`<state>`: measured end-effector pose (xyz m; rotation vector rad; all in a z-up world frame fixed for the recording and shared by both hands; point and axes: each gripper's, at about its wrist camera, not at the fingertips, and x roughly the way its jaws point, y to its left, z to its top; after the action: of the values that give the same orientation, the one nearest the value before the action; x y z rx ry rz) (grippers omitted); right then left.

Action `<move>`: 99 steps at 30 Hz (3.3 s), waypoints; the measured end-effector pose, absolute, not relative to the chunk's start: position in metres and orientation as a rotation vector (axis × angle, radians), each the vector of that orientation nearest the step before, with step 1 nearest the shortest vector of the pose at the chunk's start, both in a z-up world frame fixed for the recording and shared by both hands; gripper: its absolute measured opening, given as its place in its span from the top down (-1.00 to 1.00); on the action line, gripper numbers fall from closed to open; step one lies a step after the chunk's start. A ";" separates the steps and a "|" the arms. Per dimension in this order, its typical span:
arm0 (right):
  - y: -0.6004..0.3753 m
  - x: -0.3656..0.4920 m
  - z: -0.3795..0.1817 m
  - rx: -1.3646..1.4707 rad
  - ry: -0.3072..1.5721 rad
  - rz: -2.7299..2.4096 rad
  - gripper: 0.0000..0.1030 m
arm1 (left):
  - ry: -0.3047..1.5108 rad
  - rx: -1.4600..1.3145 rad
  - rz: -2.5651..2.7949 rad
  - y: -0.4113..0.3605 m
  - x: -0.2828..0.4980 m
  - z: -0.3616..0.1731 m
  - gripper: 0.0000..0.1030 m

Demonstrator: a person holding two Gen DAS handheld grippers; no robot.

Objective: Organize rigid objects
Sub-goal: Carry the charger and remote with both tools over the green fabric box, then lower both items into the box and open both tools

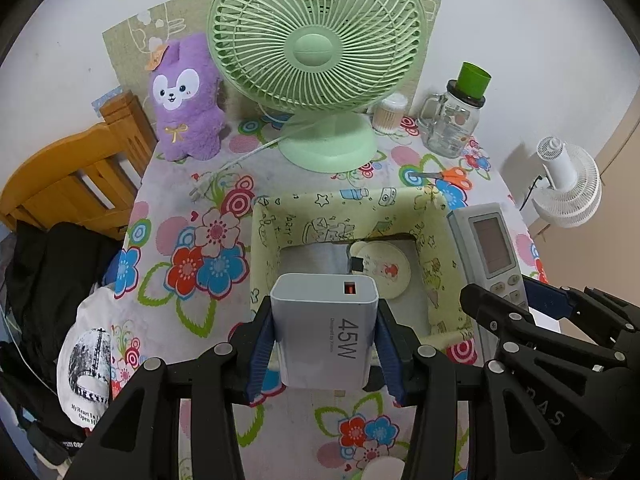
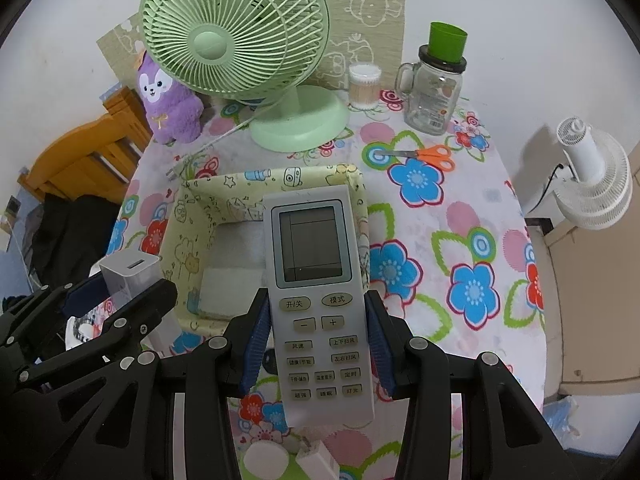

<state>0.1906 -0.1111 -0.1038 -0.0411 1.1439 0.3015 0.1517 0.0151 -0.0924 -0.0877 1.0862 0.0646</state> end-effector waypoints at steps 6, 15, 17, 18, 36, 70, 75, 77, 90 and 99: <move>-0.105 0.205 -0.107 -0.031 1.149 0.317 0.05 | 1.095 -0.093 0.081 0.021 0.165 -0.098 0.06; -0.102 0.230 -0.113 0.005 1.161 0.313 0.05 | 1.107 -0.085 0.092 0.024 0.182 -0.107 0.06; -0.103 0.234 -0.116 0.011 1.169 0.308 0.05 | 1.113 -0.084 0.093 0.024 0.185 -0.110 0.06; -0.103 0.236 -0.118 0.013 1.172 0.307 0.05 | 1.116 -0.084 0.093 0.024 0.186 -0.111 0.06; -0.097 0.256 -0.161 0.033 1.284 0.263 0.05 | 1.165 -0.088 0.090 0.027 0.199 -0.140 0.06; -0.117 0.260 -0.152 -0.050 1.201 0.231 -0.38 | 1.229 -0.075 0.035 0.012 0.243 -0.179 0.05; -0.119 0.264 -0.159 -0.038 1.213 0.222 -0.38 | 1.211 -0.073 0.064 0.014 0.246 -0.177 -0.33; -0.120 0.264 -0.159 -0.030 1.216 0.222 -0.38 | 1.193 -0.081 0.064 0.016 0.246 -0.174 -0.41; -0.125 0.250 -0.147 -0.010 1.192 0.220 -0.38 | 1.150 -0.062 0.069 0.021 0.223 -0.145 -0.61; -0.126 0.227 -0.129 -0.007 1.149 0.225 -0.57 | 1.121 -0.059 0.083 0.027 0.196 -0.126 -0.69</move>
<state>0.2272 -0.1260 -0.1294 -0.0071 1.1490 0.2247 0.1958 0.0272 -0.1262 -0.0586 1.1212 0.0825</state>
